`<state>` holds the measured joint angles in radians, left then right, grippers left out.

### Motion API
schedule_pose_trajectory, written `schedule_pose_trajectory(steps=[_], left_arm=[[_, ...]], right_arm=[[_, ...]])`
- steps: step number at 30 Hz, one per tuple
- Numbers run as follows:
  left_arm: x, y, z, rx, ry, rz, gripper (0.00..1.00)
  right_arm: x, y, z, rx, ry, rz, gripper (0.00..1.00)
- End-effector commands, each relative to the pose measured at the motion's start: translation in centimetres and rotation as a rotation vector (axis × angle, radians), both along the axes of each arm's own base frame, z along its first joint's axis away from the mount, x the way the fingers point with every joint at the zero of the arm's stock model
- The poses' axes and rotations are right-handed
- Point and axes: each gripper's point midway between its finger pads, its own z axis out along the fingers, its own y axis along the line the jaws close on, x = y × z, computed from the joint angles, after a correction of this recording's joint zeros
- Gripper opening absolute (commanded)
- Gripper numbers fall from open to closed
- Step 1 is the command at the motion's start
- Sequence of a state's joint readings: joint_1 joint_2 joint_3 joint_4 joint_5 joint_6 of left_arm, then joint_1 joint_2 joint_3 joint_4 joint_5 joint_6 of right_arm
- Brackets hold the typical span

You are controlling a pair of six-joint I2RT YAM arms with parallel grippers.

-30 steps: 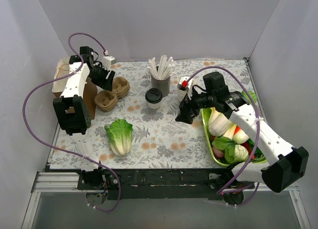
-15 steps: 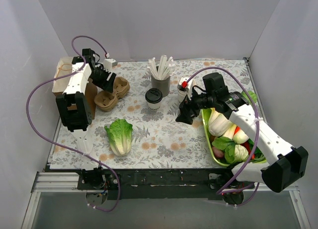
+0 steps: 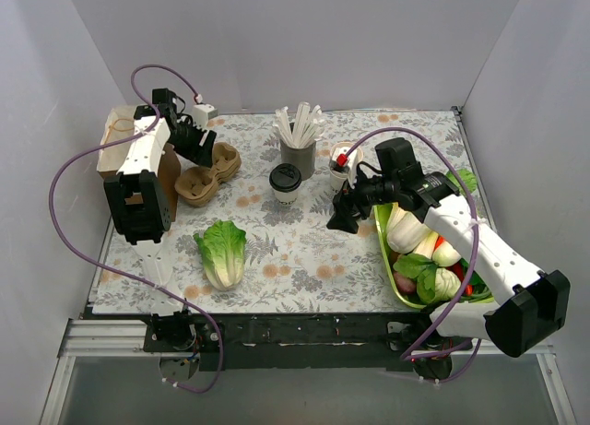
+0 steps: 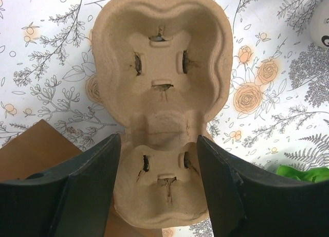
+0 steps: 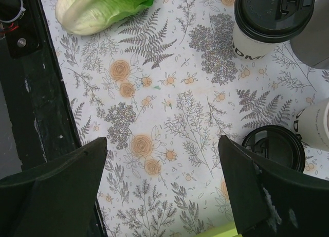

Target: Pack the takeout coffee

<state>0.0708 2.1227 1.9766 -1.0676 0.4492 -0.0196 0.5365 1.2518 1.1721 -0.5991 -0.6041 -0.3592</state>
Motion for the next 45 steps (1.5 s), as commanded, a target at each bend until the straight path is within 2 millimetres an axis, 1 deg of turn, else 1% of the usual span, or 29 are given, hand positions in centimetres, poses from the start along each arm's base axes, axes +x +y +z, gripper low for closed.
schedule_pose_trajectory(steps=[1, 5, 9, 10, 14, 18, 19, 21, 22, 23, 24, 27, 30, 33, 35, 36, 37, 39, 40, 43, 45], left_arm=[[0.7, -0.6, 0.0, -0.043, -0.015, -0.004, 0.6], [0.7, -0.8, -0.4, -0.05, -0.008, -0.01, 0.6], [1.3, -0.8, -0.5, -0.053, -0.022, -0.003, 0.6], [1.4, -0.8, -0.8, -0.054, -0.015, -0.002, 0.6], [1.4, -1.1, -1.2, -0.066, 0.0, -0.005, 0.57], [1.2, -1.3, -1.5, -0.076, 0.013, -0.005, 0.53], [1.3, -1.3, -1.3, -0.08, 0.006, -0.007, 0.53], [1.6, -1.4, -0.2, -0.088, -0.021, 0.003, 0.53], [1.5, -1.5, 0.1, -0.092, -0.029, 0.004, 0.54], [1.5, -1.5, 1.1, -0.097, -0.053, 0.004, 0.54], [1.7, -1.7, 1.5, -0.1, -0.074, 0.003, 0.54], [1.4, -2.0, 2.2, -0.114, -0.087, -0.008, 0.54], [1.1, -2.2, 2.0, -0.116, -0.081, -0.009, 0.53], [0.6, -2.1, 1.3, -0.104, -0.066, -0.014, 0.52], [0.6, -2.2, 1.9, -0.098, -0.089, -0.02, 0.51], [0.8, -2.2, 1.9, -0.098, -0.112, -0.021, 0.52], [0.8, -2.1, 3.4, -0.089, -0.162, -0.021, 0.53], [1.3, -2.0, 4.2, -0.072, -0.225, -0.025, 0.56], [1.1, -2.1, 4.3, -0.069, -0.233, -0.041, 0.55], [0.4, -2.2, 4.0, -0.058, -0.213, -0.08, 0.53], [-0.4, -2.2, 3.0, -0.045, -0.183, -0.131, 0.52]], right_arm=[[0.3, 0.1, 0.3, 0.017, -0.023, 0.001, 0.96], [0.3, 0.1, 0.1, 0.018, -0.017, 0.0, 0.96], [0.4, 0.1, 0.1, 0.02, -0.015, -0.001, 0.96], [0.4, 0.2, 0.0, 0.019, -0.014, -0.001, 0.96], [0.4, 0.2, 0.0, 0.018, -0.011, 0.0, 0.96], [0.5, 0.1, -0.2, 0.014, -0.008, -0.004, 0.96], [0.5, 0.2, -0.2, 0.014, -0.007, -0.002, 0.96], [0.6, 0.2, -0.2, 0.015, -0.011, -0.003, 0.96], [0.6, 0.1, -0.2, 0.014, -0.011, -0.004, 0.96], [0.6, 0.2, -0.3, 0.013, -0.007, -0.005, 0.96], [0.6, 0.1, -0.3, 0.013, -0.007, -0.005, 0.96], [0.5, 0.1, -0.5, 0.013, -0.002, -0.003, 0.96], [0.6, 0.2, -0.5, 0.015, 0.001, -0.001, 0.96], [0.7, 0.3, -0.5, 0.016, 0.001, 0.0, 0.96], [0.7, 0.3, -0.5, 0.016, 0.001, 0.0, 0.96], [0.7, 0.3, -0.5, 0.015, 0.003, 0.0, 0.96], [0.7, 0.3, -0.5, 0.015, 0.001, -0.001, 0.96], [0.6, 0.3, -0.5, 0.016, 0.001, -0.002, 0.96], [0.6, 0.2, -0.7, 0.015, 0.005, -0.003, 0.96], [0.5, 0.2, -0.8, 0.015, 0.008, -0.003, 0.96], [0.6, 0.3, -0.8, 0.014, 0.009, -0.003, 0.96]])
